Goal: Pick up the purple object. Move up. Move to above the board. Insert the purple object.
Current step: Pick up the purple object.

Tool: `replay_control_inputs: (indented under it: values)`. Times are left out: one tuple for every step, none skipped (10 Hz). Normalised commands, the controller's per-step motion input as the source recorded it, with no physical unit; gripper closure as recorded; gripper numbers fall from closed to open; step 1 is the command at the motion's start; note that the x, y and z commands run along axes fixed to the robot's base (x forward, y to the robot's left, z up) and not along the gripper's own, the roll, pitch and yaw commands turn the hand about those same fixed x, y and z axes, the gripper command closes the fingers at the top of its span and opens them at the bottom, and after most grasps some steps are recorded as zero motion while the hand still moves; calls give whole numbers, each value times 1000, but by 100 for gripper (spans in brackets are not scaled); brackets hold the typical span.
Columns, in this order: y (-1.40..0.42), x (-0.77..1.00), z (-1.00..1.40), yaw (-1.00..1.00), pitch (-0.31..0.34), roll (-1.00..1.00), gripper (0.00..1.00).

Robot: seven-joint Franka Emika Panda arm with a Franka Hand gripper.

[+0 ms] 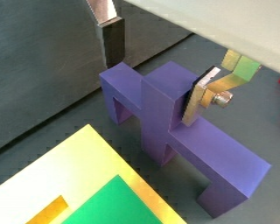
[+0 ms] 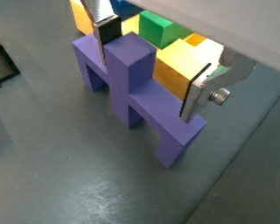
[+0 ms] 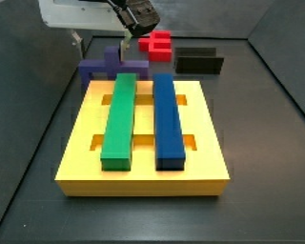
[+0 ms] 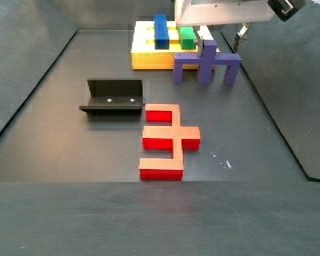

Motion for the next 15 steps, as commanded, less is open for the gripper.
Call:
replay_control_inputs:
  values:
    - [-11,3,-106,-34,0,0,0]
    - [-34,0,-74,-89,0,0,0]
    - [-26,20,-57,-123,0,0,0]
    - [0,31,-54,-131,0,0,0]
    - [0,0,0,-71,0,0,0]
    - [0,0,0,0,0,0,0]
    - [0,0,0,0,0,0,100]
    - [0,0,0,0,0,0,100]
    - [0,0,0,0,0,0,100]
    - [0,0,0,0,0,0,100]
    - [0,0,0,0,0,0,100]
    - [0,0,0,0,0,0,100]
    - [0,0,0,0,0,0,100]
    - [0,0,0,0,0,0,100]
    - [0,0,0,0,0,0,100]
